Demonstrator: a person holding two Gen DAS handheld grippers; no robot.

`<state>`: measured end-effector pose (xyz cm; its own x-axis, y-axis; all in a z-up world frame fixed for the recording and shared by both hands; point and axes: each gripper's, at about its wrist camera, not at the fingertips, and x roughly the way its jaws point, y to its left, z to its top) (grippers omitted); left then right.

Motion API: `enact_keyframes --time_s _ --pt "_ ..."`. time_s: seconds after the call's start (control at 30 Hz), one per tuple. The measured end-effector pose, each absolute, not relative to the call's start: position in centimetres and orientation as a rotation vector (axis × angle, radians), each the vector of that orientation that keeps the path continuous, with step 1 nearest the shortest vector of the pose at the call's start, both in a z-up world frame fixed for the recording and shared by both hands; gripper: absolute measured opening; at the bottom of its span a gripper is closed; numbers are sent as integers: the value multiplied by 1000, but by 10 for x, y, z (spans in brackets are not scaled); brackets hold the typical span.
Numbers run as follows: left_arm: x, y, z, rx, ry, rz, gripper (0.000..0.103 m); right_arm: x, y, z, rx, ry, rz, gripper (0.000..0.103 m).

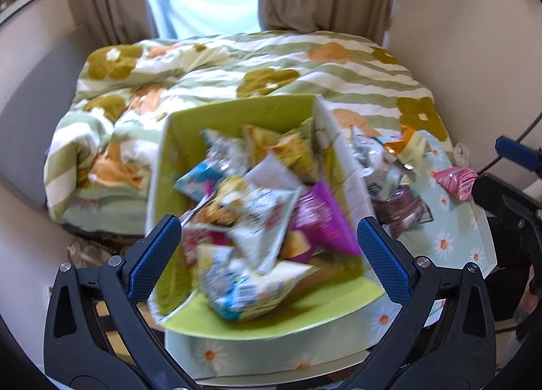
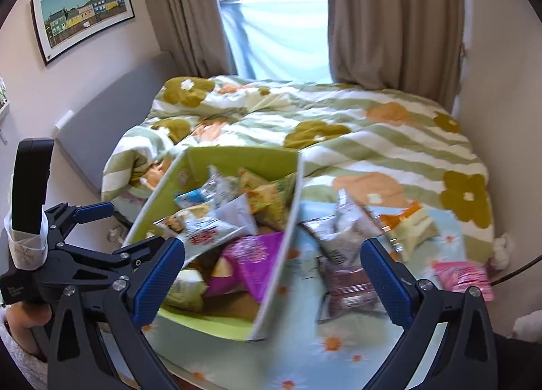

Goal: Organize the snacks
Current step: 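Move both tools back toward the remaining packets on the table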

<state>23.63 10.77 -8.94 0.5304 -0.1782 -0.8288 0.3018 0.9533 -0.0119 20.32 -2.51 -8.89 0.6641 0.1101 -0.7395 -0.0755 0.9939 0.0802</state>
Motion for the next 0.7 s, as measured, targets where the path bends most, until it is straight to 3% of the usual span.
enact_keyframes --time_s 0.37,0.7 --pt "235 -15 -87 229 942 -268 103 206 -136 -77 -7 821 121 103" --pt "273 -120 -133 354 1036 -184 103 254 -233 -103 -97 928 223 103"
